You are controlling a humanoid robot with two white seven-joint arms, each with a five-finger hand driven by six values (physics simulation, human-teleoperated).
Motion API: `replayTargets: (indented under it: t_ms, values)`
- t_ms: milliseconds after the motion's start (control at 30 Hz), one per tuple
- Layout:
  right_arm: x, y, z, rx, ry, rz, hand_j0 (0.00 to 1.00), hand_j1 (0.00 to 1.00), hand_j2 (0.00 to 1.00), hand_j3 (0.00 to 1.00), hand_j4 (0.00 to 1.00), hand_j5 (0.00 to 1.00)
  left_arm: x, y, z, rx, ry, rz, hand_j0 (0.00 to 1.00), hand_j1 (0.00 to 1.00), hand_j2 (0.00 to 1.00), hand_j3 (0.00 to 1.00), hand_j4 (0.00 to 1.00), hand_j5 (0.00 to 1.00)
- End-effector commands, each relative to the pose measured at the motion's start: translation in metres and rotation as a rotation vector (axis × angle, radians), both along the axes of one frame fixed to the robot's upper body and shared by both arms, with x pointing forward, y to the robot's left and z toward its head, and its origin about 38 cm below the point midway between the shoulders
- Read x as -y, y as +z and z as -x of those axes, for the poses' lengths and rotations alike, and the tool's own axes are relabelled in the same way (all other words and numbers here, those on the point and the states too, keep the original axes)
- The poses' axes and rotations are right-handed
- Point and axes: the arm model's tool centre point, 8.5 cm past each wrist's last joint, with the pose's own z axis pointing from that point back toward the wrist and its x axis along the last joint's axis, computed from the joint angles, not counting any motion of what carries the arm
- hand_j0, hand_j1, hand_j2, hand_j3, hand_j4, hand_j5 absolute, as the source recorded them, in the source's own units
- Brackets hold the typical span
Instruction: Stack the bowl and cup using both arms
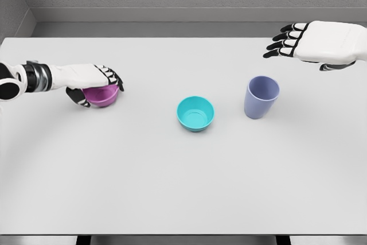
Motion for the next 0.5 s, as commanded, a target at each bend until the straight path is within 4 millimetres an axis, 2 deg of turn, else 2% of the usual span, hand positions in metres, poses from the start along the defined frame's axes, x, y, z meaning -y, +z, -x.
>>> replayTargets:
  t_ms: [0,200,367,467]
  values:
    - [0.000,0.000,0.000,0.000,-0.002,-0.003,1.00,1.00,1.00,1.00,1.00,1.00,0.001,0.002,0.000,0.002,-0.001,0.010,0.57,0.57,0.57,0.57,0.57,0.57]
    - [0.001,0.001,0.000,0.000,-0.004,-0.002,1.00,1.00,1.00,1.00,1.00,1.00,0.012,0.013,0.000,0.031,-0.035,0.018,0.57,0.57,0.57,0.57,0.57,0.57]
    - [0.000,0.000,0.000,0.000,-0.002,-0.003,1.00,1.00,1.00,1.00,1.00,1.00,0.041,0.027,0.004,0.073,-0.110,0.045,0.57,0.57,0.57,0.57,0.57,0.57]
    - [0.001,0.001,0.000,0.001,-0.004,-0.003,1.00,1.00,1.00,1.00,1.00,1.00,0.056,0.027,0.003,0.074,-0.133,0.066,0.57,0.57,0.57,0.57,0.57,0.57]
